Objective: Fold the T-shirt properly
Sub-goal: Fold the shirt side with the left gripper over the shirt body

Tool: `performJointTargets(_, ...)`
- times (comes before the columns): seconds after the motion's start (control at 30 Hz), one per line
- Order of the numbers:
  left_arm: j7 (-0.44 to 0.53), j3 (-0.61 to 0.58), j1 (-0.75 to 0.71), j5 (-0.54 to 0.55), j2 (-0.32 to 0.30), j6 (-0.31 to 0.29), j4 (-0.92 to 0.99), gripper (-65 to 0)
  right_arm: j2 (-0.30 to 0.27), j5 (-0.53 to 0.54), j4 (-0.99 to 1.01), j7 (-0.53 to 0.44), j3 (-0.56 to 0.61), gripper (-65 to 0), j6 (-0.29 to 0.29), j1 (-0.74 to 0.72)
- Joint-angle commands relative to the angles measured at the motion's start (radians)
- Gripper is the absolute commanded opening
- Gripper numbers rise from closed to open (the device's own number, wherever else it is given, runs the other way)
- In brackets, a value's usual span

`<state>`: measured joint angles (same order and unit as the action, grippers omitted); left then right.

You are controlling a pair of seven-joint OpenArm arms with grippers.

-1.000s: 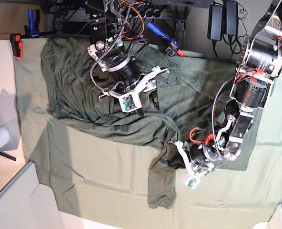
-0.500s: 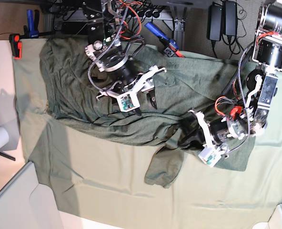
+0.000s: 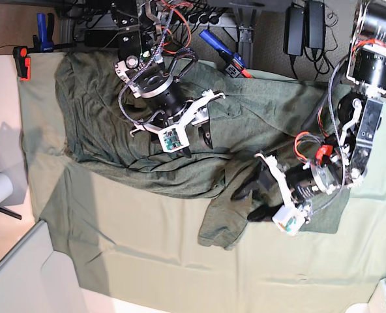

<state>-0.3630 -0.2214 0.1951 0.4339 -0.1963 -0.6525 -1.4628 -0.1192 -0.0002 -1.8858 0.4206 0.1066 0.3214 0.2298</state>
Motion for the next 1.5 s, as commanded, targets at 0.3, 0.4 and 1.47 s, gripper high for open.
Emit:
performJointTargets(0.3,0.174,0.004,0.281,-0.147,0.152,0.117,0.455,-25.3,0.001,0.008,-0.022,-0.026,-0.034,-38.9,-0.003,0.006)
performJointTargets(0.4,0.243,0.001,0.339,-0.235,0.176,0.154,0.621,-25.3,0.007,0.008,-0.022,-0.026,-0.050,-38.9,-0.003,0.018)
performJointTargets(1.47,0.366,-0.087,0.386,-0.359,0.228,0.274,0.779,-65.0,0.009,0.023,-0.022,-0.024,-0.063,-38.9,-0.003,0.029)
